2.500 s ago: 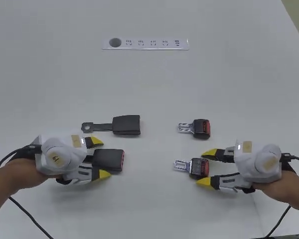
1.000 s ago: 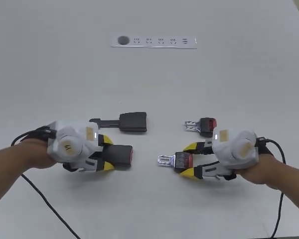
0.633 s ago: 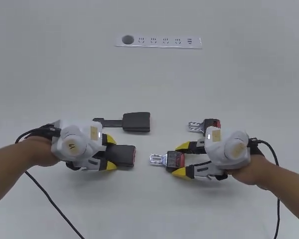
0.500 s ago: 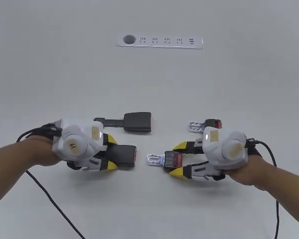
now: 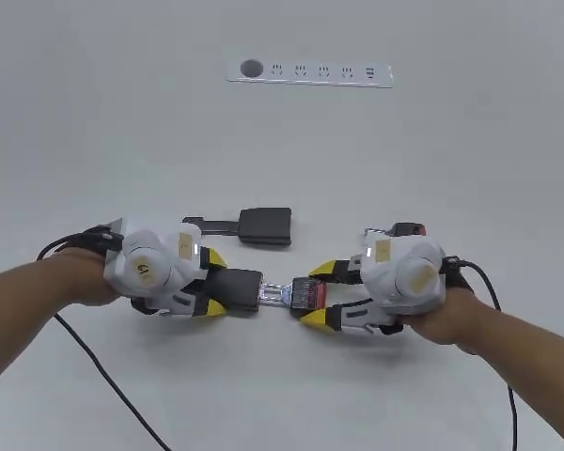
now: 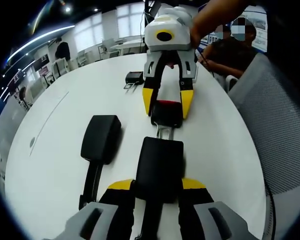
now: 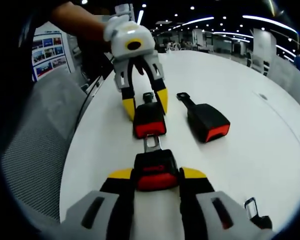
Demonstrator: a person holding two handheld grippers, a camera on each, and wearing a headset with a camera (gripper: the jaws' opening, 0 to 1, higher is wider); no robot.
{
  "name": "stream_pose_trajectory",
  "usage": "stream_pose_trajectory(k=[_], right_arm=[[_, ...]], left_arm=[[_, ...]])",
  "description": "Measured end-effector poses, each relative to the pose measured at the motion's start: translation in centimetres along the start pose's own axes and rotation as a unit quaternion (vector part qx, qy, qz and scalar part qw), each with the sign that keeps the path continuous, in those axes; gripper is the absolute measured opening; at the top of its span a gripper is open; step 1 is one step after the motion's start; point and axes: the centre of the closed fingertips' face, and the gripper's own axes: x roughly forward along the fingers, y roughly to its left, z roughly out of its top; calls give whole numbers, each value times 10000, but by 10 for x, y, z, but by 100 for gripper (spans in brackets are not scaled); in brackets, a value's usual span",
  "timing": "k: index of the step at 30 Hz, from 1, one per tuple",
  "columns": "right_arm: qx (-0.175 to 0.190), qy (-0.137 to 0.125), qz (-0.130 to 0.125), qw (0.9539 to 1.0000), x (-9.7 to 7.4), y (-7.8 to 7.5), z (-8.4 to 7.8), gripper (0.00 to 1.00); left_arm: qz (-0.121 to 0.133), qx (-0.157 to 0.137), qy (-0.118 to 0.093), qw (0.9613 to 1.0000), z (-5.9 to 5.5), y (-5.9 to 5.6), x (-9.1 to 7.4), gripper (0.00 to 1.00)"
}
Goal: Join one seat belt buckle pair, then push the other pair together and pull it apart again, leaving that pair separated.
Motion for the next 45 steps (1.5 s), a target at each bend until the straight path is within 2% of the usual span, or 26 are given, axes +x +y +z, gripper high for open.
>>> stream_pose_trajectory(k=[11, 21, 37, 45], right_arm=[[20, -55, 26, 10000, 6, 0, 5, 35], [35, 44, 26, 10000, 11, -1, 9, 34], [100, 52, 30, 9999, 23, -3, 19, 34], [123, 118, 21, 9999, 23, -3, 19, 34]], left_arm=[[1, 7, -3, 10000, 1, 0, 1, 35], [-50, 121, 52, 9999, 2, 0, 1, 34], [-80, 183, 115, 9997, 0, -2, 1, 34], [-150, 237, 147, 9995, -1, -3, 0, 34]])
